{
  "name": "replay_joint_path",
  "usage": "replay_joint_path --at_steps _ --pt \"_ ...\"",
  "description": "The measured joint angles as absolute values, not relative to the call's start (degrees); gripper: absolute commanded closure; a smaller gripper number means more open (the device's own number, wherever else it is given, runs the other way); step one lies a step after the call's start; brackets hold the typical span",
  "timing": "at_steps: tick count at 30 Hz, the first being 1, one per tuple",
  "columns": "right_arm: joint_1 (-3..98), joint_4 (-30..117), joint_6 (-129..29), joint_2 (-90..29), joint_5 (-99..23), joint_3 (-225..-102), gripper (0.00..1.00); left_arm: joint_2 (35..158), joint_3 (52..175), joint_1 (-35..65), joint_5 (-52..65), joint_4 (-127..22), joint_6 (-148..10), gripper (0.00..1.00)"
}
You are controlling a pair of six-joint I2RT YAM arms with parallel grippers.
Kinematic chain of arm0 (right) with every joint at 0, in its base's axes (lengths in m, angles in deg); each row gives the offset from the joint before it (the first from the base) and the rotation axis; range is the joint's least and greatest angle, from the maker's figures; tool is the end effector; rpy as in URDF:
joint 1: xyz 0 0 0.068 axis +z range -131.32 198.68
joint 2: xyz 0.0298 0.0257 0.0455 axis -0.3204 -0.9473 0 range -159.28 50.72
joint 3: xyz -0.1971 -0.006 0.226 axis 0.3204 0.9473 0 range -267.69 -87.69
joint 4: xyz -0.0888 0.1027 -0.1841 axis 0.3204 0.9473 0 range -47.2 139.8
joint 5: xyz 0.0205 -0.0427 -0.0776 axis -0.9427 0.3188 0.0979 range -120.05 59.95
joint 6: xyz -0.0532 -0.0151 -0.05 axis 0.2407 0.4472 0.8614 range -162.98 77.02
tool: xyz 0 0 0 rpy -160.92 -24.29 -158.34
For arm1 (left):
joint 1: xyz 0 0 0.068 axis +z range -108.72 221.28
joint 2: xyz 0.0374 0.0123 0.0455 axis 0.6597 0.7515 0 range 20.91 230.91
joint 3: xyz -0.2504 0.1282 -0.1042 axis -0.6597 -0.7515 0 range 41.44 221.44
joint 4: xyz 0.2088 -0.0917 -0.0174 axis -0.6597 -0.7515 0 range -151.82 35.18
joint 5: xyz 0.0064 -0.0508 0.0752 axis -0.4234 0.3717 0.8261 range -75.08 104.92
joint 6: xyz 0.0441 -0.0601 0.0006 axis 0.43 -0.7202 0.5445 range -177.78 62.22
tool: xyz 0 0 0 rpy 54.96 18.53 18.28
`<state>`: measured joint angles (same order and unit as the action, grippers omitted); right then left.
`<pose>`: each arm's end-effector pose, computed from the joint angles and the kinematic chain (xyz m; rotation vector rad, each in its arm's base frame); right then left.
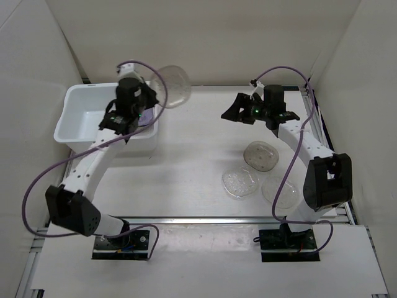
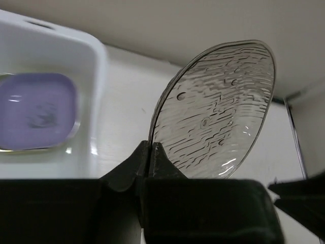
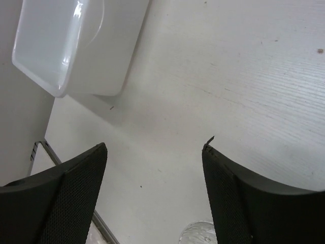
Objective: Place the plates into the plastic bin on the countertop
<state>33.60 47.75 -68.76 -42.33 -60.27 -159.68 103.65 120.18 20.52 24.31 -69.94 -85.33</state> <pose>0.3475 0.1252 0.3295 -0.1514 2.0926 0.9730 0.3073 -0.1056 0.4039 -0.2255 1.9082 -0.4152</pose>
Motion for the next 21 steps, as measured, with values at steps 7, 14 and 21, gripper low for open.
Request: replay_joint_path --at_steps 7,14,21 --pt "33.51 48.80 -68.43 -42.07 -59.68 -160.34 0.12 94.43 118.25 38.84 34.52 -75.03 -90.75 0.90" --pt "31.63 50.87 -68.17 -39.32 -56.77 -159.59 0.01 100.98 112.97 55.65 36.20 -79.34 -99.43 0.90" --pt "28.82 53.45 -68.67 -37.61 -53.38 -156.82 0.01 116.37 112.97 59.82 36.22 -80.73 -109.15 0.90"
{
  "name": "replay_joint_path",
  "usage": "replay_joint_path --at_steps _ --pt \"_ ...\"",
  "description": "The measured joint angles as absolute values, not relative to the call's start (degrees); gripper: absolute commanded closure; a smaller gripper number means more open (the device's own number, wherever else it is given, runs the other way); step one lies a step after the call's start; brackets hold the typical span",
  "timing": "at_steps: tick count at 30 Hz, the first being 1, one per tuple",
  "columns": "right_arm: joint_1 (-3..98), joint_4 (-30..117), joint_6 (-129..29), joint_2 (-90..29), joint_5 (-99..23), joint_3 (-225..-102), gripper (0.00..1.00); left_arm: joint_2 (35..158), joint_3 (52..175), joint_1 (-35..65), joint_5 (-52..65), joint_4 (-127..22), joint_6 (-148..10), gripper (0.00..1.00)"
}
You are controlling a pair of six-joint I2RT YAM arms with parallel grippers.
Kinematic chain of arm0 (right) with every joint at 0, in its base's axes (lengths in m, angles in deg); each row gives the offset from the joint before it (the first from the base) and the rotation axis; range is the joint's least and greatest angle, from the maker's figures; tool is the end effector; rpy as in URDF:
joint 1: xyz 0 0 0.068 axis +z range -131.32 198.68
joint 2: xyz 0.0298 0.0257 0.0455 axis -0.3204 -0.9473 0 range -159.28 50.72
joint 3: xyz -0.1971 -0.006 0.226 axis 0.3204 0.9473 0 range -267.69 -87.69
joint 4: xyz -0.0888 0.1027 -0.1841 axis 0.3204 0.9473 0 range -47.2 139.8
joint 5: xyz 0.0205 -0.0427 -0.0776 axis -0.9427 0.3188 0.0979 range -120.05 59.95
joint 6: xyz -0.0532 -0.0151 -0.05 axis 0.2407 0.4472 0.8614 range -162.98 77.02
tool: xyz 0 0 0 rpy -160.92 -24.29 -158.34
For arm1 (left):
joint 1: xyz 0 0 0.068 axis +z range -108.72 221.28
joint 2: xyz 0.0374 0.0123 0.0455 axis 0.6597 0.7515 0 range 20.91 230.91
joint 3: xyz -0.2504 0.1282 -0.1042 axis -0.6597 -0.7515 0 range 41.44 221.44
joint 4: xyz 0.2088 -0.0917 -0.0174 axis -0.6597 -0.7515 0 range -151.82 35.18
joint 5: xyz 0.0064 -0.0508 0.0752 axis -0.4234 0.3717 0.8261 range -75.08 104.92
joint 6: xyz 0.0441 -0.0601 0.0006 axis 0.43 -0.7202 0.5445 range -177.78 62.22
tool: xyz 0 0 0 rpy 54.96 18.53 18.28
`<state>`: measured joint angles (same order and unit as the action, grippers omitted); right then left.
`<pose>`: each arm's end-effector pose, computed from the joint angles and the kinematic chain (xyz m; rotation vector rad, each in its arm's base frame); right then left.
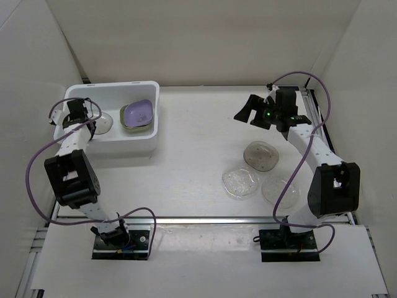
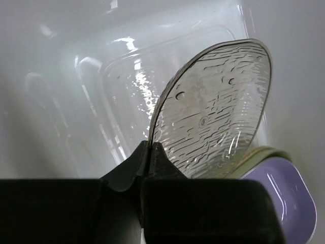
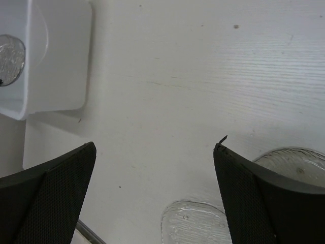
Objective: Place the plates into the plastic bin on the countertop
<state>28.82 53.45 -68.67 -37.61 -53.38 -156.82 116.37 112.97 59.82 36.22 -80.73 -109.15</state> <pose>0.3337 0.0849 0.3276 0.0361 2.1460 0.7980 0.3238 0.1326 0.2728 -1.4883 1.8453 0.1820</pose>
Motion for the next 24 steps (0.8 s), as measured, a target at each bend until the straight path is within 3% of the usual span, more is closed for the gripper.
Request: replay_joint_path --at_steps 15,23,24 --pt "22.96 58.15 -69.94 -36.96 -45.38 -149.80 0.01 135.34 125.97 59.93 36.83 -84.10 -117.98 0.89" --pt "21.67 62.55 -70.66 -34.03 -38.22 -147.05 0.01 141.90 135.26 59.93 36.05 -90.42 -120.76 0.34" --pt "21.06 62.72 -70.86 -33.15 -37.63 -146.17 0.01 141.88 135.26 59.93 35.87 -90.94 -120.83 0.31"
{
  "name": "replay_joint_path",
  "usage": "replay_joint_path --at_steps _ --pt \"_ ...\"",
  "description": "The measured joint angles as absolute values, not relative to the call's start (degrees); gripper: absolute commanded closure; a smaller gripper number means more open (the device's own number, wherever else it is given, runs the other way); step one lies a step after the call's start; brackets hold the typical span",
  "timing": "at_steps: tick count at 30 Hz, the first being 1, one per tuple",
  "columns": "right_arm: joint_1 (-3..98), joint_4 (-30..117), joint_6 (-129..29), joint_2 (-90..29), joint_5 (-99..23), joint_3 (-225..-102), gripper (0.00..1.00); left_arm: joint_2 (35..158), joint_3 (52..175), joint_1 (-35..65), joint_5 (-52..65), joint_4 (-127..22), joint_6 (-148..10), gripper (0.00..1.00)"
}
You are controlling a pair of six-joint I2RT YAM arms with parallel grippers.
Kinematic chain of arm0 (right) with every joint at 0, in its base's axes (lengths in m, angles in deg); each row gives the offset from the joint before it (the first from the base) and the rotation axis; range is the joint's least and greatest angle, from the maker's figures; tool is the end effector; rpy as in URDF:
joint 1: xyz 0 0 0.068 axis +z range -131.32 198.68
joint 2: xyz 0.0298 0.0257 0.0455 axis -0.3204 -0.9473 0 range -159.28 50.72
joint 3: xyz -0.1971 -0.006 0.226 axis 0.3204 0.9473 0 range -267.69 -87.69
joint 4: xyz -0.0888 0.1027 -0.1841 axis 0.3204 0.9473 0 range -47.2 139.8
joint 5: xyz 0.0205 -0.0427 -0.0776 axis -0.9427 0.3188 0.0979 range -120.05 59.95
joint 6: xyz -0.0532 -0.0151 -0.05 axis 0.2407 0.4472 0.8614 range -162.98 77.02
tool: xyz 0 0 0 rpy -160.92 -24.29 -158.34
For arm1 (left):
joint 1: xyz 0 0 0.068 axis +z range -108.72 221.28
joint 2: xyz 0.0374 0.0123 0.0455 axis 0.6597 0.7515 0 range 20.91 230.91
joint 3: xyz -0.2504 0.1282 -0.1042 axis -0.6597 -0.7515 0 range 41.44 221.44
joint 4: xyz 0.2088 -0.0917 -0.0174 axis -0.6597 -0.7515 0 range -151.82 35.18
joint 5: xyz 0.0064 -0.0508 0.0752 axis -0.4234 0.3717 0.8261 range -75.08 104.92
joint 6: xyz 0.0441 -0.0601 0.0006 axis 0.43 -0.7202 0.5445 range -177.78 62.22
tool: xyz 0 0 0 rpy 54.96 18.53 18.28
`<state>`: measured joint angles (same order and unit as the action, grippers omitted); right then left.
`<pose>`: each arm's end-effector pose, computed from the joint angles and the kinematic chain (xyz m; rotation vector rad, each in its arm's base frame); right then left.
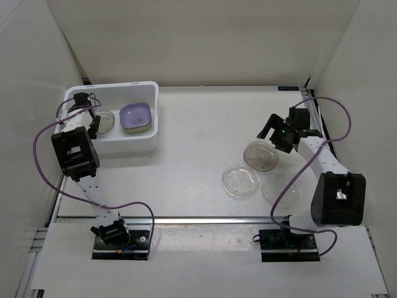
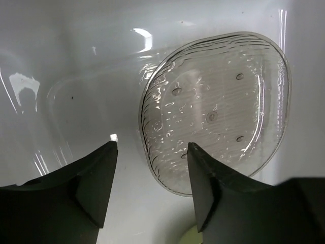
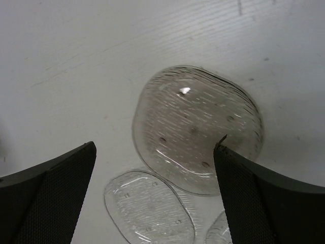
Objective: Place the plates into the plastic bin on the countertop
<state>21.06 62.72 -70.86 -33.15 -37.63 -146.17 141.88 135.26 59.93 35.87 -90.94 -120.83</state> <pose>0.2992 0.0207 0.2714 0.4643 2.3458 0.4091 0.4133 0.1631 0.2032 -1.7655 1.8691 0.2088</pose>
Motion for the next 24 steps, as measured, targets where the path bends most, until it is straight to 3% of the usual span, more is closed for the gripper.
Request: replay_joint_path --at_steps 6,13,14,18,20,23,24 --pt "15.05 63.84 -71.29 -30.77 -36.20 -140.45 0.01 139.89 135.30 59.91 34.93 -92.69 -118.81 0.01" --pt "11.77 61.15 -70.94 -32.30 -36.90 -135.00 0.09 127.23 135.28 58.29 33.80 -92.25 -112.37 0.01" --pt "11.55 60.12 -70.75 -33.24 -37.10 -134.72 0.15 125.05 135.30 57.77 32.53 -91.69 -110.73 0.01" --pt "11.24 56.54 -69.89 -38.09 -38.30 -134.70 0.17 117.79 134.19 55.26 25.86 -88.01 -103.91 0.01" --pt "11.15 54.59 -69.50 -39.65 -39.35 -135.09 0.27 114.25 131.26 53.33 21.51 -85.41 -100.00 0.01" --pt "11.15 51.51 -69.41 -41.57 -41.76 -135.22 0.35 109.53 125.42 47.28 15.20 -81.26 -93.09 0.01" --pt "11.15 50.52 -69.39 -42.05 -42.54 -135.27 0.52 108.48 124.02 44.59 13.18 -80.39 -90.90 0.01"
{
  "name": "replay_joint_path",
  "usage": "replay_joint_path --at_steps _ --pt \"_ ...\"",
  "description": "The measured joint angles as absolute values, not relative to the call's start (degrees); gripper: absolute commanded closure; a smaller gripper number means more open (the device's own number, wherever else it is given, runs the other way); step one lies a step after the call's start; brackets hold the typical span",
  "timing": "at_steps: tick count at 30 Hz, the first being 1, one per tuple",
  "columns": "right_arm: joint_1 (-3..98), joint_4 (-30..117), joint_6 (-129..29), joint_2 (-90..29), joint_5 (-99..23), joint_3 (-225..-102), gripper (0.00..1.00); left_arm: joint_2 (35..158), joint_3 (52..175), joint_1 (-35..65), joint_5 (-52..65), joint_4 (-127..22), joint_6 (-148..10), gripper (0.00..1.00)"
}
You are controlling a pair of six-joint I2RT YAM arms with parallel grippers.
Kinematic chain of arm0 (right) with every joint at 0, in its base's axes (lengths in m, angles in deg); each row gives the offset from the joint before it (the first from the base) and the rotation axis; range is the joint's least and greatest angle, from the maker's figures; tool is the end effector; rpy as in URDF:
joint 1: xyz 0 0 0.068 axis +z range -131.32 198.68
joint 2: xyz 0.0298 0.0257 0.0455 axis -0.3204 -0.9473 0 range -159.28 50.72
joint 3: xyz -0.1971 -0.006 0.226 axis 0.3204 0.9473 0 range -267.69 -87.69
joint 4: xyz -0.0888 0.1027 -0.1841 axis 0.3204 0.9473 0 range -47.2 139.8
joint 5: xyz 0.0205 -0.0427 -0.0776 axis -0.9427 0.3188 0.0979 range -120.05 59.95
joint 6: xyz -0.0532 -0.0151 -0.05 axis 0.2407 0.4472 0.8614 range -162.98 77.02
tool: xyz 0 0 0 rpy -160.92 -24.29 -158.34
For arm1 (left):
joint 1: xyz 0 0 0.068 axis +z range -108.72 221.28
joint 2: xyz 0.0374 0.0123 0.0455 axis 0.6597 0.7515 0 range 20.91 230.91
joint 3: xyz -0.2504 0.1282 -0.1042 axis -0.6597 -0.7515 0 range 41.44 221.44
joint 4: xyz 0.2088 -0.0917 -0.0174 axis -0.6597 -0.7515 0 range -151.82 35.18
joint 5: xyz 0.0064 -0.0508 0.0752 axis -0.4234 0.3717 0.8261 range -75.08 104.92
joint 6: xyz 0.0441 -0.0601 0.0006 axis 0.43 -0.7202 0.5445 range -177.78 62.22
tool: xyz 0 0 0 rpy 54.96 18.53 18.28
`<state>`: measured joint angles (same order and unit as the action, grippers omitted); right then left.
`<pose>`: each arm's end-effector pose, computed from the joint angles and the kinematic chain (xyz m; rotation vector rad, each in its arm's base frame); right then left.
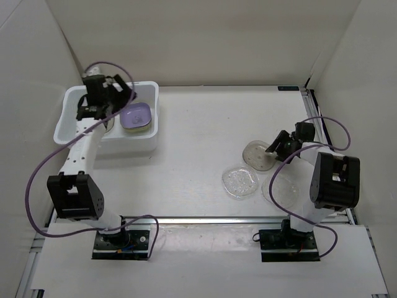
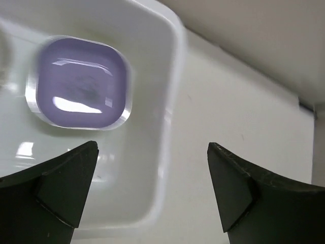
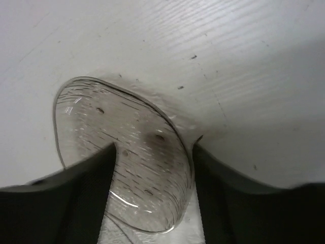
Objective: Place the plates into the plastic bin on the countertop
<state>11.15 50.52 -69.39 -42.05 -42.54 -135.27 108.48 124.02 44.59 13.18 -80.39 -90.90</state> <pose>0.3052 -0.0267 0.1908 0.6442 2.4258 0.4085 0.3389 0.0177 0.3773 -0.6460 2.0220 -0.3431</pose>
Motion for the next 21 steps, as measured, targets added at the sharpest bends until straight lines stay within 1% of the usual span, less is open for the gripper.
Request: replay_joint_path --at_steps 2,3,5,6,10,15,21 --pt "11.15 49.17 -69.00 -43.36 -43.64 -135.24 0.66 107.36 122.08 38.97 10.19 -78.99 -87.14 0.01" --pt "11.13 48.67 -69.30 -44.17 -44.71 -135.27 0.78 107.10 121.23 35.82 8.33 -78.20 -85.20 0.01" --pt "11.15 48.05 -69.41 -45.04 -45.45 -135.24 0.88 106.84 119.54 30.47 4.90 -76.47 -82.53 0.01" --pt "11.15 47.81 -69.57 -45.26 -45.97 -135.18 1.00 106.77 118.47 28.28 2.67 -75.58 -81.31 0.01" --pt "11.20 46.11 -69.83 -45.11 -48.20 -134.52 1.00 107.08 115.46 23.04 -4.59 -73.68 -78.07 0.01" --pt "11.96 44.84 -69.52 -42.57 -52.18 -133.43 1.00 110.27 115.41 19.10 -8.80 -71.47 -76.59 0.01" --pt "18.41 46.98 -67.93 -35.23 -54.15 -136.73 1.00 118.40 117.42 12.20 -10.51 -71.10 -74.58 0.01"
